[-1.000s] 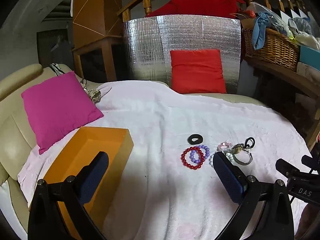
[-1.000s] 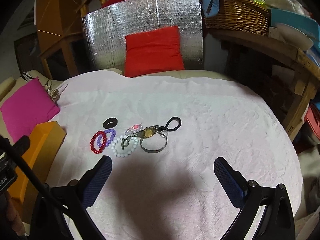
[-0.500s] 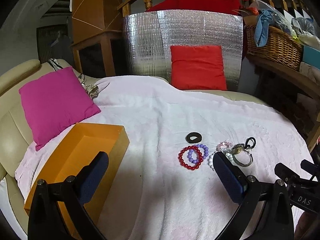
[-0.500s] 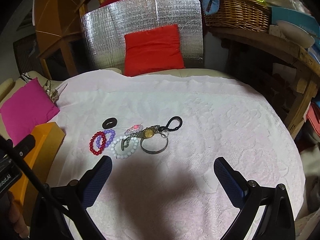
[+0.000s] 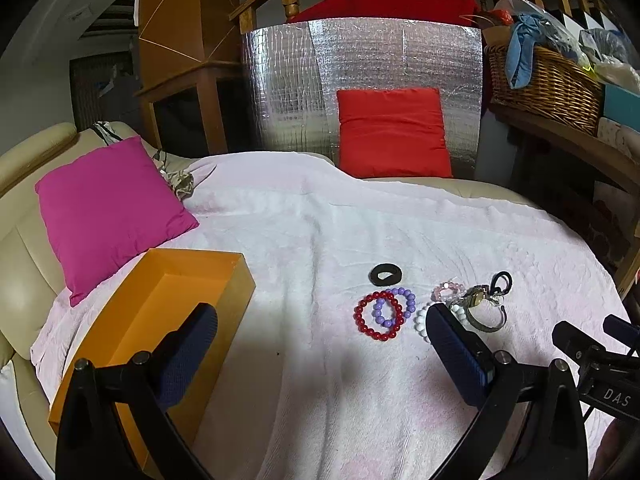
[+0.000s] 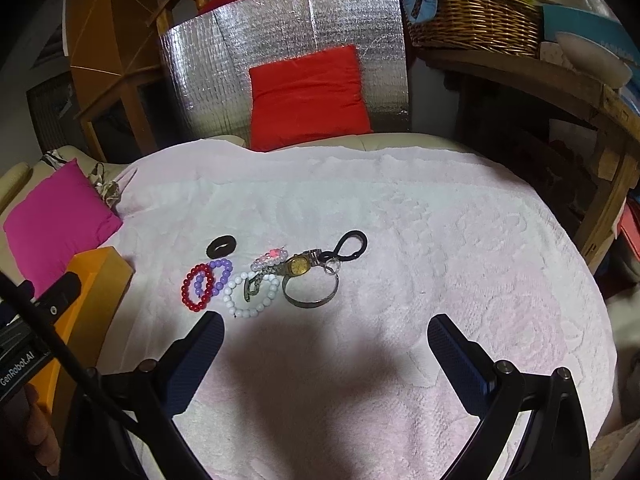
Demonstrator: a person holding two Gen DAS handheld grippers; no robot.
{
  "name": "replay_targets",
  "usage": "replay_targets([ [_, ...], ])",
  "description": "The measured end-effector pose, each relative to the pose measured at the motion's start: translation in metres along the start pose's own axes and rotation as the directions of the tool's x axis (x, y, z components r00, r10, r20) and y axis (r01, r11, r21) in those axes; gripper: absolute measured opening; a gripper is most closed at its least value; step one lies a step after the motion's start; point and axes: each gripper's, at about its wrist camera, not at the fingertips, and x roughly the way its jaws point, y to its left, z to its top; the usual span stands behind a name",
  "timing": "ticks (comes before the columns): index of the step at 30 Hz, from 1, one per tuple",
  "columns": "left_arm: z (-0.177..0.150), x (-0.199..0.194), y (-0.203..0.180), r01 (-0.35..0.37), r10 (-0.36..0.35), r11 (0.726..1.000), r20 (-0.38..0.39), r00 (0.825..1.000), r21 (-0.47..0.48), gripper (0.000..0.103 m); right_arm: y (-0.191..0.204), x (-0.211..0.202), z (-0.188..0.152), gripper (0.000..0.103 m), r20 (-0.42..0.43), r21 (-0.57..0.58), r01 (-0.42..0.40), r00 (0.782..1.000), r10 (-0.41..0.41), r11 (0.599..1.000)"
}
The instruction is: Organize jewelry
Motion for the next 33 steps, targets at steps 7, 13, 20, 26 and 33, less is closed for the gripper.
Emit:
replay_targets([
  [7,0.0,0.0,0.003,-0.003,0.003,1.0,0.002,1.0,-0.001,0.103,0.002,-0.003,0.0,0.103,0.011,-0.006,-0.003,1.0,0.004,1.0],
  [13,0.0,0.003,0.004,-0.009,0.009,1.0,-0.005,1.0,0.009,0.103,0.003,-0.002,0.0,0.103,0.012,-0.007,0.0,1.0,0.0,1.0],
  [20,-0.002,0.004,0.004,-0.013,0.013,1.0,-0.01,1.0,0.008,0.103,0.001,-0.001,0.001,0.103,0.015,-0.01,0.003,1.0,-0.003,1.0],
  [26,-0.001,0.007,0.003,-0.012,0.012,1.0,-0.02,1.0,0.026,0.103,-0.002,0.004,0.007,0.103,0.019,-0.015,0.008,1.0,-0.008,1.0],
  [33,0.002,0.033,0.006,0.052,-0.05,0.998,-0.032,0.998,0.039,0.103,-0.01,0.023,0.018,0.101,-0.001,-0.028,-0.04,0.999,0.04,0.999],
])
